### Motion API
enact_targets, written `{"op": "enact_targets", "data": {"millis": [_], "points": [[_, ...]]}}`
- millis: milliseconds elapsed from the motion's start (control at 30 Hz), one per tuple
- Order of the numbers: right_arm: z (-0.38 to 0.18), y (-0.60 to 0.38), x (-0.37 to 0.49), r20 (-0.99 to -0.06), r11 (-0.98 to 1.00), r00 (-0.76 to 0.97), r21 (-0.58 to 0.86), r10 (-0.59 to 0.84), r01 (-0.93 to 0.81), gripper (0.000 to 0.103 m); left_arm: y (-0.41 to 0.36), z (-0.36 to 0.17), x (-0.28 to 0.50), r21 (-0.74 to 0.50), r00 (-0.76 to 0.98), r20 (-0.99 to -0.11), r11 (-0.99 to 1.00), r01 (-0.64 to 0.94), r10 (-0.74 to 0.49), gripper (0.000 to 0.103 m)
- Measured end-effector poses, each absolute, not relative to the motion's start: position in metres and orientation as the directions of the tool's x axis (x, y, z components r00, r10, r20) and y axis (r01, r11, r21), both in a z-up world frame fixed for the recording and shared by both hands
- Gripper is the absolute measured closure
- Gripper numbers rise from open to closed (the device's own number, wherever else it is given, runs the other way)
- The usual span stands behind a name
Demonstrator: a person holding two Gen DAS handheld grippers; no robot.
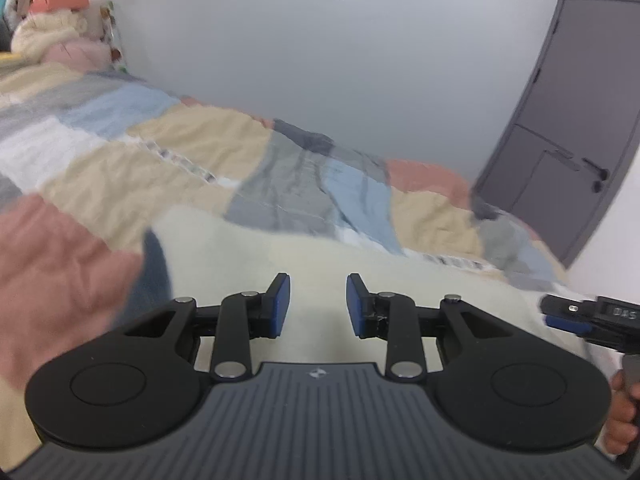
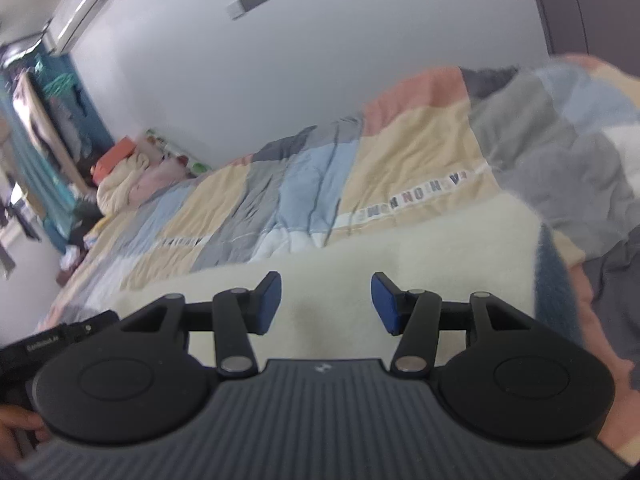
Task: Fold large clothes
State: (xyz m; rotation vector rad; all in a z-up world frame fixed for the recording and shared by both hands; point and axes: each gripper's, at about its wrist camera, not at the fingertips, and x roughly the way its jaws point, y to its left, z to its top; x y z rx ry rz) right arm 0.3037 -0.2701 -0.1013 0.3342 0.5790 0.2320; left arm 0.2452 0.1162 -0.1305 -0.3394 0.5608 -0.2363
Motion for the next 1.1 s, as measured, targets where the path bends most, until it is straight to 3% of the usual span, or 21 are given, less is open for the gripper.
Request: {"op": "enact_targets", "data": {"millis": [200,333,433,567,1100], "points": [[-0.092,-0.249,0.268,-0.510,0.947,0.805,0.258,0.304,-0.193,0.049,0.097,-0.132,0.210,-0.324,0.808,-0.500,0.932,0.161,-0.313,0.065],[-0.095,-0.232,0.261,-0.525,0.960,0.804,0.171,0.280,-0.222,0.050,0.090,-0.137,0.208,-0.245,0.816,-0.520,0.960,0.139,-0.251,0.065],[-0.101,-0.226,0.263,-0.539,0.965,0.801,0.135,0.261,-0.224,0.050,0.092,-0.142,0.212,-0.259,0.811,-0.528,0.957,0.129,-0.252,0.065],[-0.112,-0.220,0.274,-0.569,0.970,0.786,0.113,0.239,-0.213,0.050,0.094,-0.146,0.221,-0.252,0.811,-0.530,0.959,0.129,-0.248,0.063],[-0.134,-0.216,0.320,-0.546,0.971,0.804,0.096,0.235,-0.219,0.041,0.095,-0.173,0.282,-0.250,0.807,-0.543,0.962,0.107,-0.231,0.060]]}}
